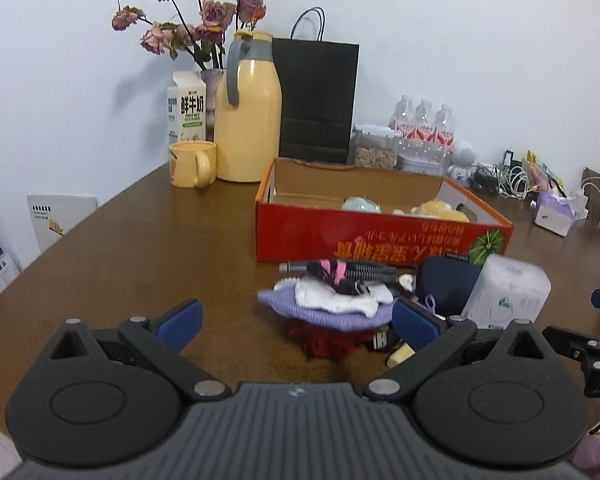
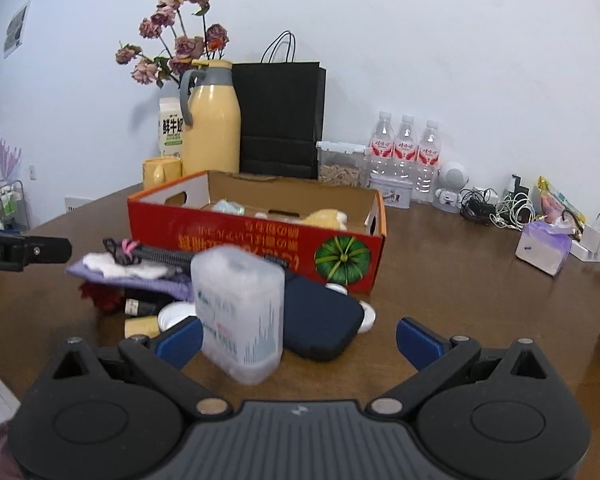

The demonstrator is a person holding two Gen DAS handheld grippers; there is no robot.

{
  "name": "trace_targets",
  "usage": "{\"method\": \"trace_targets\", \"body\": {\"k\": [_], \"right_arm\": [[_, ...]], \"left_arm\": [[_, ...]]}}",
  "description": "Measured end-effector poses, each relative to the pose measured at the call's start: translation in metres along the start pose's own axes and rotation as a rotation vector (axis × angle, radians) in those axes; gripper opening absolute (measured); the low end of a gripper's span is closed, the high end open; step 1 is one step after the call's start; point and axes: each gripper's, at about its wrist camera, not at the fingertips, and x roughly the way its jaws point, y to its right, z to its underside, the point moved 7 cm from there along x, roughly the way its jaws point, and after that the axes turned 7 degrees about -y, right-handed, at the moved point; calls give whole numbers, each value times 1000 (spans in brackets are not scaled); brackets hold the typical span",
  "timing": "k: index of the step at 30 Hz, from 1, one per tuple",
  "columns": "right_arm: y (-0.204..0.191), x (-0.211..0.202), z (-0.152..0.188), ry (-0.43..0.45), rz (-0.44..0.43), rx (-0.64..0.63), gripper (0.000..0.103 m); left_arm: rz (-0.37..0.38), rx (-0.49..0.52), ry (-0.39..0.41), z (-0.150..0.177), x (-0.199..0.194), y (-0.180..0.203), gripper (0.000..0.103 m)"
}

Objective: Organize objects
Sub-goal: 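Grasp the white plastic container with the right tool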

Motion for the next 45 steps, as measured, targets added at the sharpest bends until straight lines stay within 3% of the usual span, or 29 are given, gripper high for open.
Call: {"method": "trace_targets", "body": {"k": [11,18,29,32,36,45], "right_arm": [[-13,19,3,-20,-44,-35,103],[-27,37,-13,13,-76,-78,100],[-37,71,-22,-23,-136,-65,95],[-37,71,-21,-24,-144,-57,86],[-36,71,-20,-18,-161,-52,64],[-30,54,-15,33,-198,-11,63]], "left_arm": [[-1,-3,-21,7,6,0,103],[2,-6,-33,8,11,-4,103],[16,10,-55,11,19,1,103],[22,13,-67,12,22,5,103],[40,28,-78,16,24,12,103],[48,57,-93,22,20,25,103]]}}
